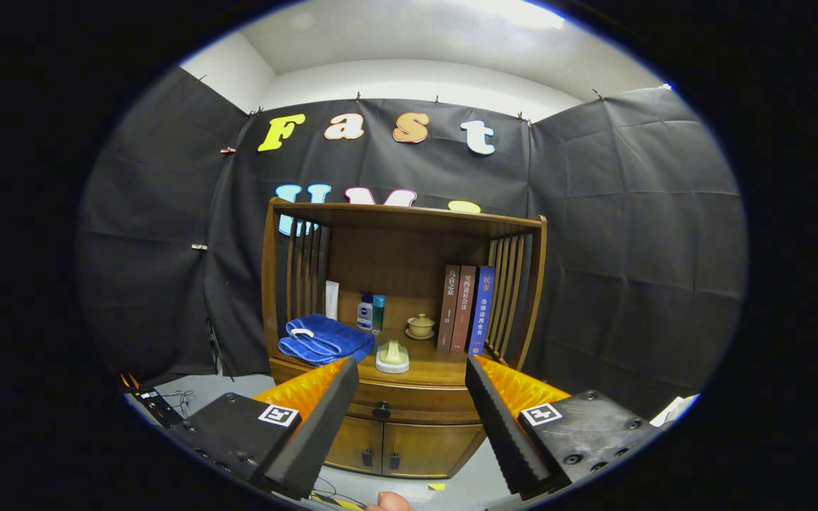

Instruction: Pull open the drawer, take out the items inside it, and place them on the countertop above the cabinet.

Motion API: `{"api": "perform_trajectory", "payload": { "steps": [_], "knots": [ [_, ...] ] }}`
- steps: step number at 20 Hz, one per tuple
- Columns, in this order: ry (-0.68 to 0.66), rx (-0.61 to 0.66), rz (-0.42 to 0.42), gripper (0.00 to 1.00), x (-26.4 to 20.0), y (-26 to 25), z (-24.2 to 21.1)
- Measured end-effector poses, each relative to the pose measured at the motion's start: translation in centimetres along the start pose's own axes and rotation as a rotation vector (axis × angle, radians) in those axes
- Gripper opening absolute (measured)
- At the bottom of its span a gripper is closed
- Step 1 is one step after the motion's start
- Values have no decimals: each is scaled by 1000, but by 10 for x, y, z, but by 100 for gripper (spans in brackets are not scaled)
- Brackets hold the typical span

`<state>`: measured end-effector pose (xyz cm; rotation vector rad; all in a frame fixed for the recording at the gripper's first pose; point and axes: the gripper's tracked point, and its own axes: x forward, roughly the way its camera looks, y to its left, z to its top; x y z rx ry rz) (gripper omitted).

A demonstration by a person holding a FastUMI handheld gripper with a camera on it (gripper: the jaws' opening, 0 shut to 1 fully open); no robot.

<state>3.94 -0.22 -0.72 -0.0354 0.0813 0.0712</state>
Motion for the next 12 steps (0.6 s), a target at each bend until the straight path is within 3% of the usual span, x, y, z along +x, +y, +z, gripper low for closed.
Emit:
{"api": "perform_trajectory", "payload": {
  "steps": [12],
  "knots": [
    [2, 15, -5, 98, -1, -4, -3]
  ]
}}
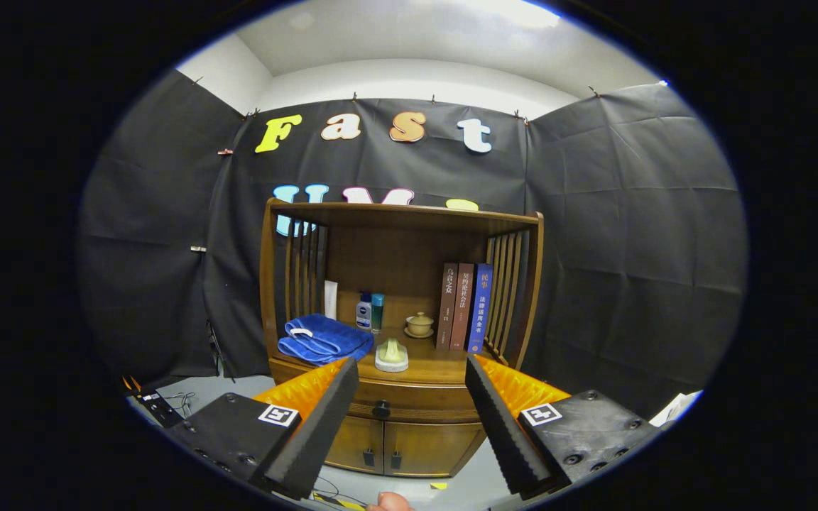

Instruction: Pull open the drawer, take out the items inside it, and place them on the countertop above the cabinet.

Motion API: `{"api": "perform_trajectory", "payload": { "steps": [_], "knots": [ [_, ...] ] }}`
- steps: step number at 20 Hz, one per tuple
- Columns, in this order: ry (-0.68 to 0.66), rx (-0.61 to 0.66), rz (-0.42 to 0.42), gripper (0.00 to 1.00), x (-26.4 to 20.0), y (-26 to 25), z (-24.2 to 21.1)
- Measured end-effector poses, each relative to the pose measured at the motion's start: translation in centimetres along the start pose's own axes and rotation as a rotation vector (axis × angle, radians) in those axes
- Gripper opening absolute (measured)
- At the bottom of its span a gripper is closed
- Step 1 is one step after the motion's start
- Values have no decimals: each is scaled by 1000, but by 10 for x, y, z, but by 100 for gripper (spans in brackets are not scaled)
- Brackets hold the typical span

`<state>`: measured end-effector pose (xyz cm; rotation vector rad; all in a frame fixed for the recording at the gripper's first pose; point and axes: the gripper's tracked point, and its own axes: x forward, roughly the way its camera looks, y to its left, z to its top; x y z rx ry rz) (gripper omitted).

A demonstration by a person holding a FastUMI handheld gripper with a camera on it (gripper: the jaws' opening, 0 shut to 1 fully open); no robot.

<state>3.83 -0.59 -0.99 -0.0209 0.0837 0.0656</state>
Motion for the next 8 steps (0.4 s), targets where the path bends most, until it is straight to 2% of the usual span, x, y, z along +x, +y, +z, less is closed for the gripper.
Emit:
{"api": "perform_trajectory", "payload": {
  "steps": [8],
  "knots": [
    [-10, 5, 14, 98, 1, 6, 4]
  ]
}}
